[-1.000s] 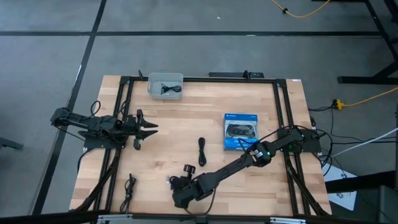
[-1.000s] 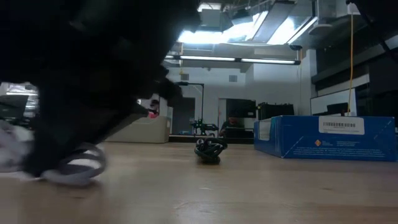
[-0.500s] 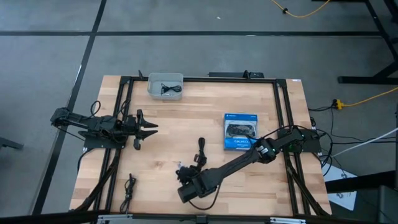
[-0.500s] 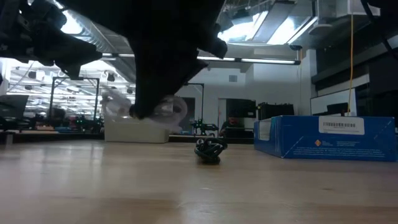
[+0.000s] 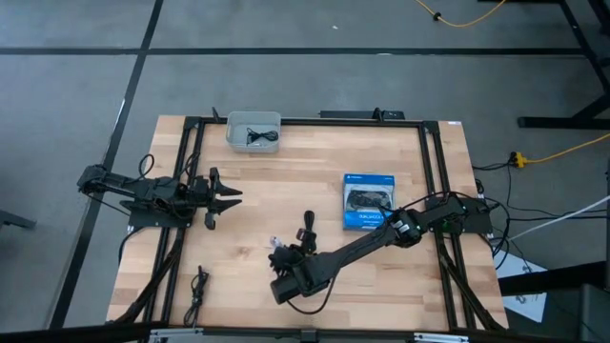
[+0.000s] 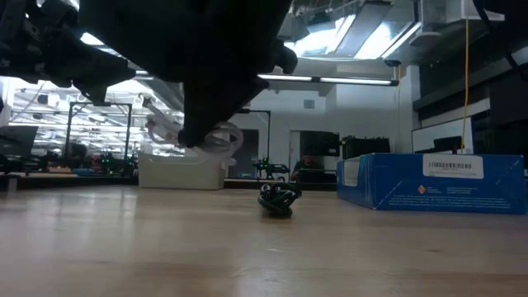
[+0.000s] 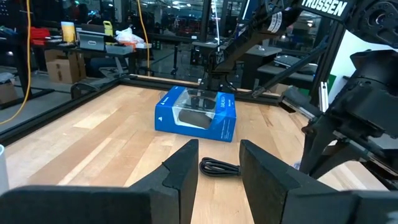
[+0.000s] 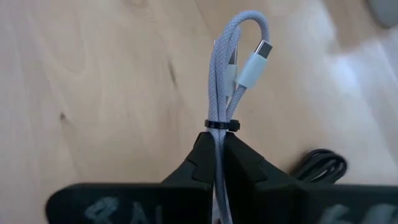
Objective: Pick and place USB-C Cables
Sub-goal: Put the light purple charger cable into the gray bin
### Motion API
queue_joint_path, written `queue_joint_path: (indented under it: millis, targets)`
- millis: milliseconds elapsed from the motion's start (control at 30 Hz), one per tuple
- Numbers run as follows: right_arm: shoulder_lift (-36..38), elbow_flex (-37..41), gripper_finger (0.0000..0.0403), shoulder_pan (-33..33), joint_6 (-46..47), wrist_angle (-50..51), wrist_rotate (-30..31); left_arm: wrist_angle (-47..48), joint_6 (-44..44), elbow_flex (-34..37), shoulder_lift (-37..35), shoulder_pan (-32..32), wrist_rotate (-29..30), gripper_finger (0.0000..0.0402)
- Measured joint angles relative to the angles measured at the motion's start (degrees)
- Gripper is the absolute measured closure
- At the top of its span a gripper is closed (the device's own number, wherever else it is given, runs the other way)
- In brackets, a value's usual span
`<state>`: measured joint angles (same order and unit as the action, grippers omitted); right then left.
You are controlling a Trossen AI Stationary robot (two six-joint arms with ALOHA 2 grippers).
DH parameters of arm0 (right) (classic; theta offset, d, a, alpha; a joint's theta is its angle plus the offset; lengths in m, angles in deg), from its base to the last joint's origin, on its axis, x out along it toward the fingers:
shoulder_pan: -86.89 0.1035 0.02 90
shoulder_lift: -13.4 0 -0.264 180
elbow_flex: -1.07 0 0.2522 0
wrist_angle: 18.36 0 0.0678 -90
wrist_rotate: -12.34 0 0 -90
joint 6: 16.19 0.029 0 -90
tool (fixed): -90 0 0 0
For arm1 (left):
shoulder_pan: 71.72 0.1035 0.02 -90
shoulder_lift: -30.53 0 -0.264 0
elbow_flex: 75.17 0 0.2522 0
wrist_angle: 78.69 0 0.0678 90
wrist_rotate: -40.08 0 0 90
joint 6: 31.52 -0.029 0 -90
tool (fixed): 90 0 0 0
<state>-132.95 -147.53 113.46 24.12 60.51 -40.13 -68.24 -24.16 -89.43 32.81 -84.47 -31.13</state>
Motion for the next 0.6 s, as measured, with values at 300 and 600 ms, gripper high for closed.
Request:
queue_joint_path:
  millis: [300, 600]
  targets:
    - [0.09, -0.09, 0.0386, 0.81, -0.20, -4.77, -5.44, 0.00, 0.02, 0.00, 0.00, 0.00, 0.00, 0.0292]
    - [0.14, -0.11, 0.0386, 2.71, 0.15, -6.45, -6.26, 0.00, 0.02, 0.00, 0.02, -0.02, 0.00, 0.0292]
